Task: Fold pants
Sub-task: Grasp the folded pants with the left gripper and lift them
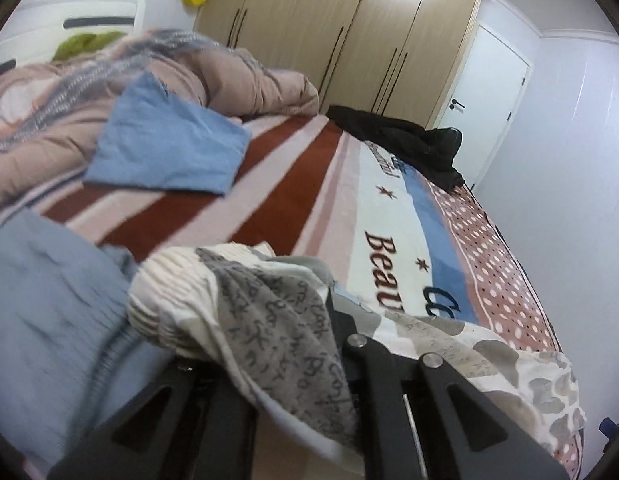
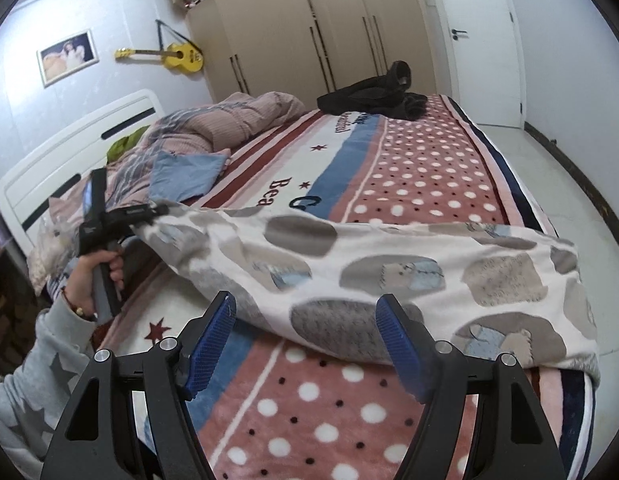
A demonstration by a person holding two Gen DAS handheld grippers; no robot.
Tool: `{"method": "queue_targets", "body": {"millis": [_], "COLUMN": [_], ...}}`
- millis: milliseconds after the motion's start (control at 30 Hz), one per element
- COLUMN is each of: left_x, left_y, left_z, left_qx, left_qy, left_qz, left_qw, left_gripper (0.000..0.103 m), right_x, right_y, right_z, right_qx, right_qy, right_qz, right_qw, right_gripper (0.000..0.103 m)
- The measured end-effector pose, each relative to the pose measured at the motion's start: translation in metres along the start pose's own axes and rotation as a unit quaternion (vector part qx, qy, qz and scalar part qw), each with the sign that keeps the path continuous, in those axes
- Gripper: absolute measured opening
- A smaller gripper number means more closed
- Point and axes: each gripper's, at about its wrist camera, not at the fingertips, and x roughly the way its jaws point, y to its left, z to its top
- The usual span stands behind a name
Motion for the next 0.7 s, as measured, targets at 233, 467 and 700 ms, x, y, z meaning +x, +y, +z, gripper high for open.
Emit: {"method": "queue_targets", "body": {"millis": [233,467,700], "left_x": [-0.011,-0.033,-0.065], "left_y": [0.041,0.072,0.01], "left_z": [0.016,0.028,0.041], "left_qx": [-0.025,-0.032,0.037], "left_qy": [-0.013,-0.037,-0.077], "left_qz": [0.027,0.053,0.014], "left_qw": [0.9992,0.9974,0.9962], "left_gripper": [0.006,0.006,0.005], "right_x": [-0.003,-0.003,-0.006], "right_y": [-0.005,-0.004,-0.006], "right_z": [-0.004,-0.004,-0.004], "right_qx": [0.004,0.001,0.007], "right_qy": [0.005,0.007,-0.004], "right_qz": [0.0,0.001,0.007], "right_qw": [1.0,1.0,1.0], "right_gripper": [0.069,0.069,0.069]}}
